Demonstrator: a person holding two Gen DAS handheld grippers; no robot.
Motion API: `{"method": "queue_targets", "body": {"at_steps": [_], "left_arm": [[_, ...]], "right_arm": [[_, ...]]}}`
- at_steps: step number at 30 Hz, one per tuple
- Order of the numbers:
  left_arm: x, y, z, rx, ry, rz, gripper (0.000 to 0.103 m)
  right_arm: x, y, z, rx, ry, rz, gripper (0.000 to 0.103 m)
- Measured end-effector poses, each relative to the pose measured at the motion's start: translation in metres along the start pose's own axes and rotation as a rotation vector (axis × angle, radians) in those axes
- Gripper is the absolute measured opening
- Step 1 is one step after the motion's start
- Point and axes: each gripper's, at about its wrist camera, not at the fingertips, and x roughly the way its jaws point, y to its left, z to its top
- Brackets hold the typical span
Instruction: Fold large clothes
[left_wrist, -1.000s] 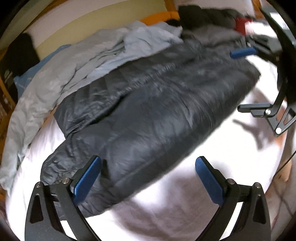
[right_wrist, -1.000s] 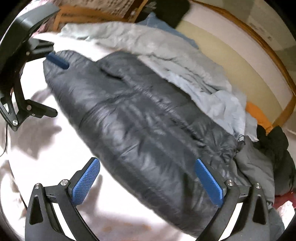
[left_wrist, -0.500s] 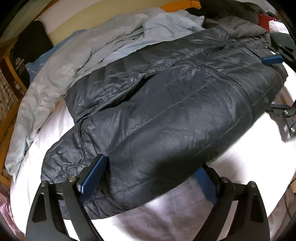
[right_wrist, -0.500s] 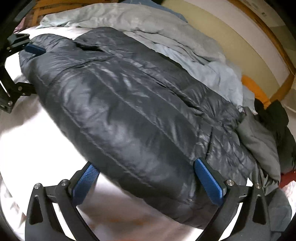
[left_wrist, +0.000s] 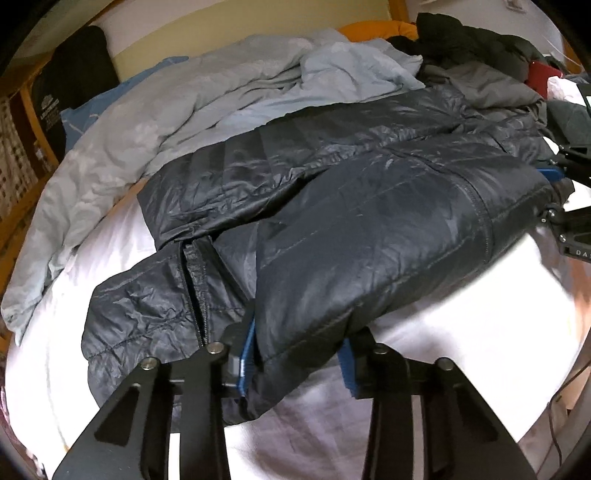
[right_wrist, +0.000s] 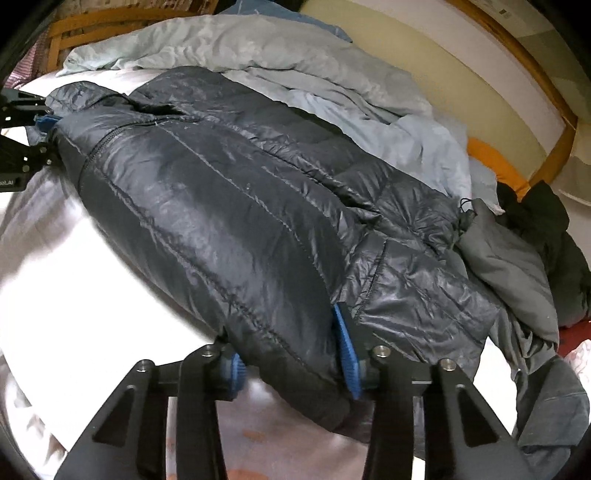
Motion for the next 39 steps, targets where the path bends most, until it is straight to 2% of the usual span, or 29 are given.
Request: {"method": "queue_targets", "body": {"at_steps": [2,5,14,19,21,27,31,34,36,37,38,39], "left_arm": [[-0.003,0.001,0.001,-0.005,-0.008,-0.008,0.025],[-0.012,0.003,0.003,-0.013,-0.035,-0.022,0.017],[-0.062,0.028,0.019,-0.087,-0.147,-0.022,0.017],[-0.091,0.043,0.044,-0.169,-0.172,-0.054,0.017],[-0.094,0.043,0.061,-0.145,-0.178,-0.045,0.017],[-0.045,0.061,0.121,-0.108,-0.163,-0.038,0.019],[-0.018,0.061,0.147,-0.056,-0.196,0.026,0.021],[-0.003,0.064,0.151,-0.037,-0.243,0.057,0.026],[0.006,0.069,0.149,-0.038,-0.266,0.089,0.045],[0.010,0.072,0.148,-0.049,-0.272,0.134,0.072],[0.012,0.077,0.145,-0.067,-0.283,0.179,0.090],[0.013,0.083,0.143,-0.080,-0.291,0.187,0.091]], "right_arm": [[-0.002,0.001,0.000,-0.003,-0.004,0.007,0.035],[-0.009,0.002,0.001,-0.014,-0.011,0.029,0.028],[-0.060,-0.009,0.018,-0.009,-0.086,0.143,0.027],[-0.105,-0.019,0.048,-0.078,-0.184,0.032,0.027],[-0.109,-0.031,0.062,-0.054,-0.196,0.022,0.027],[-0.059,-0.072,0.100,0.008,-0.171,-0.016,0.027],[-0.021,-0.090,0.121,0.046,-0.185,-0.043,0.027],[0.008,-0.096,0.131,0.038,-0.201,-0.055,0.027],[0.029,-0.101,0.136,0.058,-0.213,-0.043,0.027],[0.035,-0.102,0.136,0.066,-0.223,-0.047,0.027],[0.042,-0.103,0.136,0.080,-0.244,-0.061,0.027],[0.048,-0.104,0.135,0.091,-0.254,-0.069,0.027]]}}
